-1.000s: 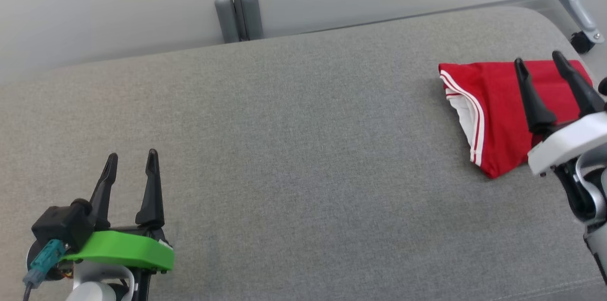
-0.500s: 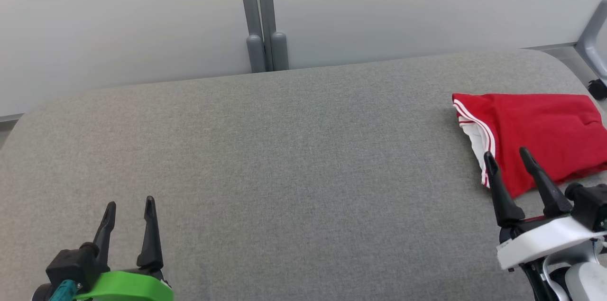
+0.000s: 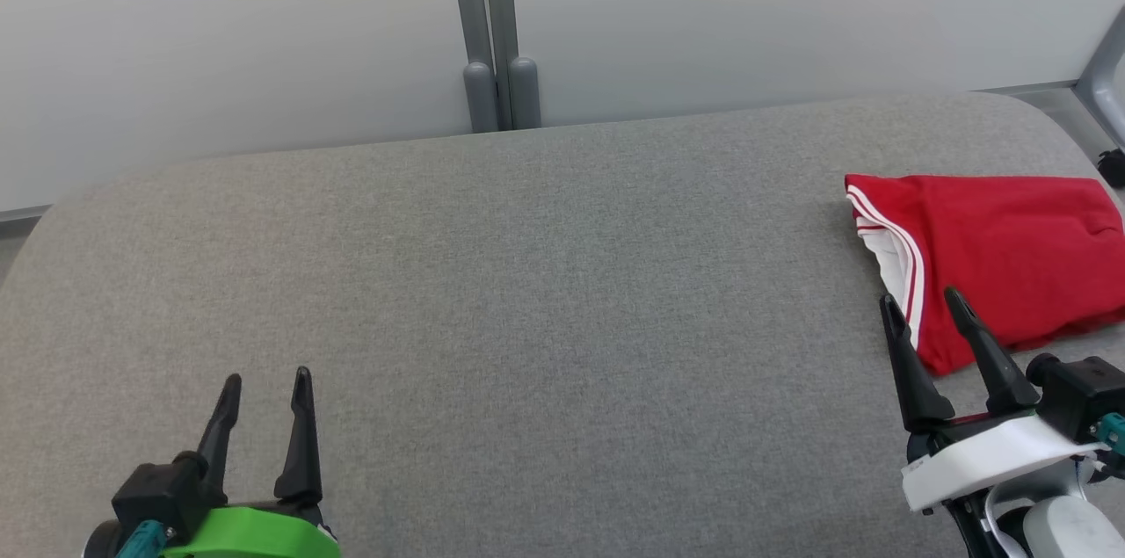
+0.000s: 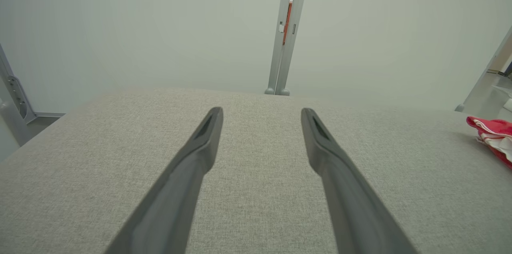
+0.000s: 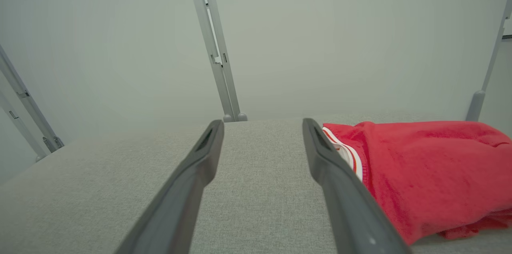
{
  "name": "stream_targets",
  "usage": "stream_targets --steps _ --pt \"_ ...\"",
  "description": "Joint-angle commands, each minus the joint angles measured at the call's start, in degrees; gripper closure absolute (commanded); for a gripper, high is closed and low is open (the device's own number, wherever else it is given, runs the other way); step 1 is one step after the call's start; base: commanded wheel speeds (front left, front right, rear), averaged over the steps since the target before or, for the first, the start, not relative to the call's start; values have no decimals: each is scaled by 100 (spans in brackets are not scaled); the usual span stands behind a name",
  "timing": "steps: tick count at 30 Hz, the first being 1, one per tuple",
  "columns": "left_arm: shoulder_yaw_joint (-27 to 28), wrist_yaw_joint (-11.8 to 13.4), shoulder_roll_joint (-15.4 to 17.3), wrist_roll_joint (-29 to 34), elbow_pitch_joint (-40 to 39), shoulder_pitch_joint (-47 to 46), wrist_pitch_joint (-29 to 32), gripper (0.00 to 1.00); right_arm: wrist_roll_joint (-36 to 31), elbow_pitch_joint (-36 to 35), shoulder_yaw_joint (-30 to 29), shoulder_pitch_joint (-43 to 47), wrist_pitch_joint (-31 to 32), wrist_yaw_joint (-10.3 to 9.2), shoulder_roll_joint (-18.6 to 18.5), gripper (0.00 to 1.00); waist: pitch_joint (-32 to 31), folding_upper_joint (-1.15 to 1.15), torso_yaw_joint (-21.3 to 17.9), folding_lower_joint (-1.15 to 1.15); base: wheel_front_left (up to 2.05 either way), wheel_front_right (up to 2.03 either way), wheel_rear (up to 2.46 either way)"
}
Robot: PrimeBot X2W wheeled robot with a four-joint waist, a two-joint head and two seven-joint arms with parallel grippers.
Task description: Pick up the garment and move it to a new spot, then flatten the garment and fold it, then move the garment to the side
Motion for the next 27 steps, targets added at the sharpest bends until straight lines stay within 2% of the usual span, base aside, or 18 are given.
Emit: stream_targets --steps 1,4,27 --pt "-16 -8 -18 -7 32 14 4 100 4 25 5 11 0 0 10 100 0 0 1 0 0 0 0" --pt "-52 -16 -80 -68 151 71 44 100 57 142 31 96 13 0 81 100 1 0 2 0 0 0 0" --pt "510 -347 -400 -1922 300 -207 641 100 2070 383 -286 -121 510 -1 362 100 43 0 37 0 0 0 0"
